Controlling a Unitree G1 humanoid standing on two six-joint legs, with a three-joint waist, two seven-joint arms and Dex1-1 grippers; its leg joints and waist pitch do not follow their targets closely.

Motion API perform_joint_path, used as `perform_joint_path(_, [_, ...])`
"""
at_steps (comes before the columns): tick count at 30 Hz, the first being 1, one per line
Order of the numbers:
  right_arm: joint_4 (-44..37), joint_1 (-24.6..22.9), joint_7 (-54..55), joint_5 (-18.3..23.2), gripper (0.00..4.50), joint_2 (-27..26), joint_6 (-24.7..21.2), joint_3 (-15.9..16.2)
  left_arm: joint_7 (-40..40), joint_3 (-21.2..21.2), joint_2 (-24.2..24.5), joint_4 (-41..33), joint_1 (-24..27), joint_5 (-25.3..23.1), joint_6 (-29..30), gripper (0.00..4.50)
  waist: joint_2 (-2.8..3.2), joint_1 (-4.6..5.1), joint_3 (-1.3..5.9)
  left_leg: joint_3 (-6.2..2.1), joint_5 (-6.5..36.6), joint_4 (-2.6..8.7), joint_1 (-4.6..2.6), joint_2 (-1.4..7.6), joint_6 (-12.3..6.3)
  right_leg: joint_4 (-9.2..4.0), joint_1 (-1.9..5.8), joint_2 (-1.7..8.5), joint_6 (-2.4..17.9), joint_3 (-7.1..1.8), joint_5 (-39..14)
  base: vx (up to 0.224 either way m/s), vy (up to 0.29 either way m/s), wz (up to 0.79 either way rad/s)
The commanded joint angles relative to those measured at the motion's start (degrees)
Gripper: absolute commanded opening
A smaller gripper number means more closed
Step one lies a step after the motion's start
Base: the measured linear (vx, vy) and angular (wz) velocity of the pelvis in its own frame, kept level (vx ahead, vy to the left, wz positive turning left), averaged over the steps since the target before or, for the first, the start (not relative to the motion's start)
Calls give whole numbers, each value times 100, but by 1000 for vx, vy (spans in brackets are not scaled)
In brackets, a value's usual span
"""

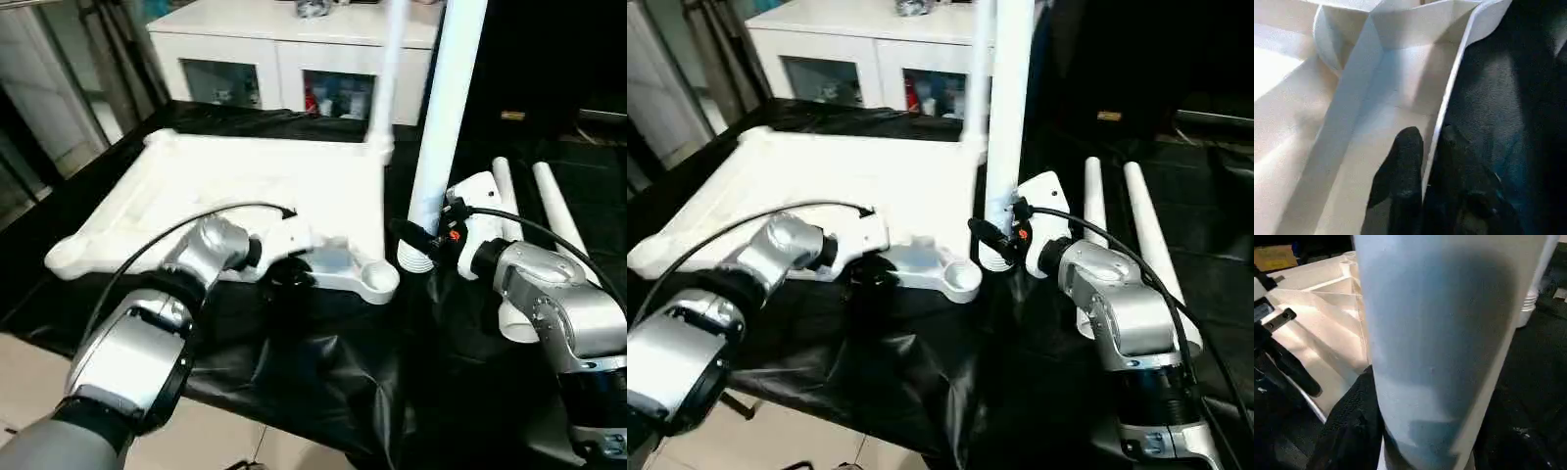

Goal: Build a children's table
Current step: Rotate table base

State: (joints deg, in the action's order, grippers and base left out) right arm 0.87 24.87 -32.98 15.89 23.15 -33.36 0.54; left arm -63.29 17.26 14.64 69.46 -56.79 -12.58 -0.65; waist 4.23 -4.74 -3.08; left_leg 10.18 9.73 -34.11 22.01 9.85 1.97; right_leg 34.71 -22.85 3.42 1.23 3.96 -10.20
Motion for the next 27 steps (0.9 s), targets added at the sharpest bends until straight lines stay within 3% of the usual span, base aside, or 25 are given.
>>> perform_joint_path(1, [24, 157, -31, 84, 193, -66, -11, 17, 165, -121, 159, 81, 193, 28, 726, 39, -193, -68, 392, -134, 842, 334, -58, 278, -380, -467, 338, 581, 1103, -268, -1546, 0, 0, 0])
perform_joint_path(3, [96, 221, -41, 140, 193, -162, -46, 17, 25, -182, 240, -417, 390, 119, 1154, 35, -280, -65, 369, -135, 919, 356, -50, 278, -348, -520, 320, 579, 952, -260, -1950, 0, 0, 0])
perform_joint_path(4, [123, 241, -52, 157, 193, -198, -58, 27, -27, -196, 285, -728, 516, 133, 1314, 31, -267, -78, 379, -163, 928, 366, -64, 318, -306, -472, 334, 616, 991, -274, -1914, 0, 0, 0])
perform_joint_path(5, [147, 257, -60, 172, 192, -232, -69, 38, -58, -205, 326, -1009, 634, 144, 1446, 27, -264, -47, 373, -178, 928, 394, -34, 329, -280, -462, 330, 606, 996, -258, -1911, 0, 0, 0])
perform_joint_path(6, [172, 274, -65, 180, 191, -254, -72, 46, -74, -208, 350, -1178, 700, 152, 1534, 23, -274, -47, 376, -169, 970, 398, -56, 334, -277, -489, 305, 595, 989, -259, -1926, 0, 0, 0])
perform_joint_path(7, [198, 295, -62, 209, 191, -302, -99, 47, -75, -278, 358, -1465, 821, 241, 1653, 19, -330, -51, 395, -148, 1016, 383, -116, 354, -236, -473, 281, 599, 1055, -288, -1744, 0, 0, 0])
perform_joint_path(8, [214, 306, -73, 216, 191, -355, -109, 94, -75, -322, 399, -1989, 1084, 329, 1638, 13, -352, -58, 379, -142, 1018, 396, -107, 351, -238, -454, 273, 593, 1106, -290, -1617, 0, 0, 0])
perform_joint_path(9, [245, 325, -84, 214, 191, -410, -110, 139, -63, -334, 449, -2489, 1349, 389, 1521, 3, -328, -64, 373, -153, 1053, 402, -102, 367, -226, -444, 268, 620, 1102, -297, -1659, 0, 0, 0])
perform_joint_path(10, [260, 333, -87, 215, 191, -450, -109, 165, -42, -306, 494, -2768, 1534, 382, 1256, 0, -365, -72, 386, -167, 1062, 413, -102, 398, -210, -439, 270, 648, 1093, -300, -1649, 0, 0, 0])
perform_joint_path(12, [318, 382, -80, 226, 191, -555, -126, 199, -43, -249, 567, -3301, 1890, 387, 901, 0, -371, -77, 382, -136, 1056, 413, -110, 383, -187, -431, 234, 599, 1042, -311, -1576, 0, 0, 0])
perform_joint_path(15, [359, 401, -95, 196, 191, -602, -105, 244, -55, -304, 505, -3545, 2116, 571, 458, 0, -382, -138, 371, -126, 1140, 426, -158, 384, -109, -436, 192, 587, 1044, -312, -1513, 0, 0, 0])
perform_joint_path(18, [412, 401, -129, 160, 191, -619, -72, 287, -81, -239, 529, -3662, 2338, 624, -180, 0, -410, -195, 361, -120, 1158, 444, -146, 385, -62, -425, 196, 595, 963, -327, -1463, 0, 0, 0])
perform_joint_path(23, [424, 413, -117, 162, 191, -624, -76, 307, -160, -308, 580, -3932, 2505, 799, -288, 0, -415, -225, 356, -120, 1154, 454, -133, 380, 13, -399, 211, 603, 920, -335, -1392, 0, 0, 0])
perform_joint_path(26, [337, 374, -98, 170, 191, -640, -122, 298, -265, -345, 612, -3910, 2479, 899, -326, 0, -383, -226, 357, -120, 1165, 442, -129, 361, 47, -406, 213, 597, 891, -341, -1435, 0, 0, 0])
perform_joint_path(27, [292, 351, -84, 171, 191, -646, -145, 285, -269, -368, 596, -3862, 2447, 943, -377, 28, -368, -226, 363, -124, 1164, 440, -134, 363, 58, -401, 214, 594, 892, -338, -1419, 0, 0, 0])
